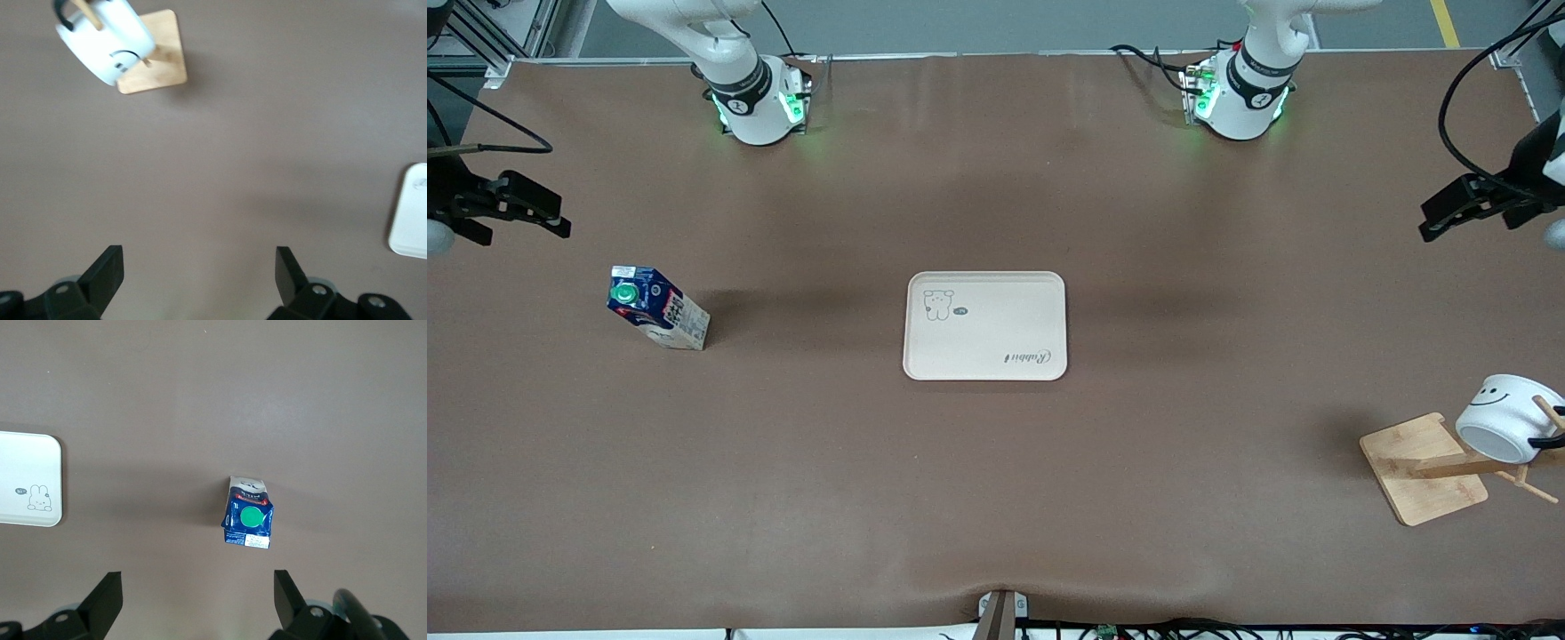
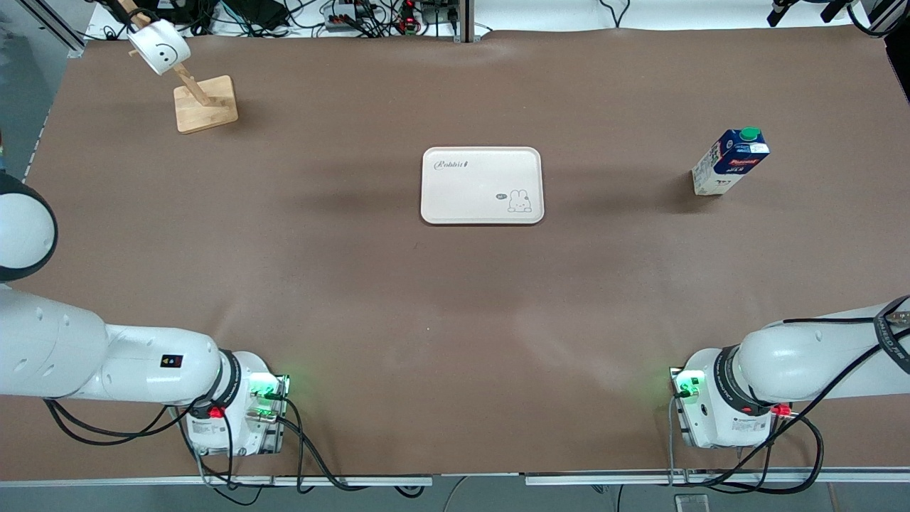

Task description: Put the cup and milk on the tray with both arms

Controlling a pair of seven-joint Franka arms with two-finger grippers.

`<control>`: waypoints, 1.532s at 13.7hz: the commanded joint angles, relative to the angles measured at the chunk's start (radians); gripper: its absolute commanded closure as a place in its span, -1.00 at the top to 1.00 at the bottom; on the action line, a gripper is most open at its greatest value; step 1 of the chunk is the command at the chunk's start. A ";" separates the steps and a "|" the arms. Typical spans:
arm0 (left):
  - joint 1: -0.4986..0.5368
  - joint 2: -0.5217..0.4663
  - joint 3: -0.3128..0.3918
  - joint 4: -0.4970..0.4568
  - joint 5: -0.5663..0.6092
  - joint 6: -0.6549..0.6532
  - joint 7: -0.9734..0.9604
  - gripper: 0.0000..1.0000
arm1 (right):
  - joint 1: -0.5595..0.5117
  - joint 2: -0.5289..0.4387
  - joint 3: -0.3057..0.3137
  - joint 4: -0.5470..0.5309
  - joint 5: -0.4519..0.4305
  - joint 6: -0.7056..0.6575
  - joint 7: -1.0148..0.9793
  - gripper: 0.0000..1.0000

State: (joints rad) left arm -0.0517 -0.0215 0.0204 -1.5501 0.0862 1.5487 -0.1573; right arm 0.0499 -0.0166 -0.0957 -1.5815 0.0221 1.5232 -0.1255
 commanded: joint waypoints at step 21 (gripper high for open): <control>0.286 0.084 -0.002 -0.175 -0.143 0.563 -0.244 1.00 | -0.093 0.325 -0.004 -0.034 -0.045 0.080 -0.023 1.00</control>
State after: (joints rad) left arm 0.2319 0.0838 0.0224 -1.6701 -0.0317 2.0601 -0.3270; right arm -0.0254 0.3193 -0.1106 -1.5910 0.0012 1.6014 -0.1366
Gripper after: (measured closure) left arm 0.000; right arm 0.000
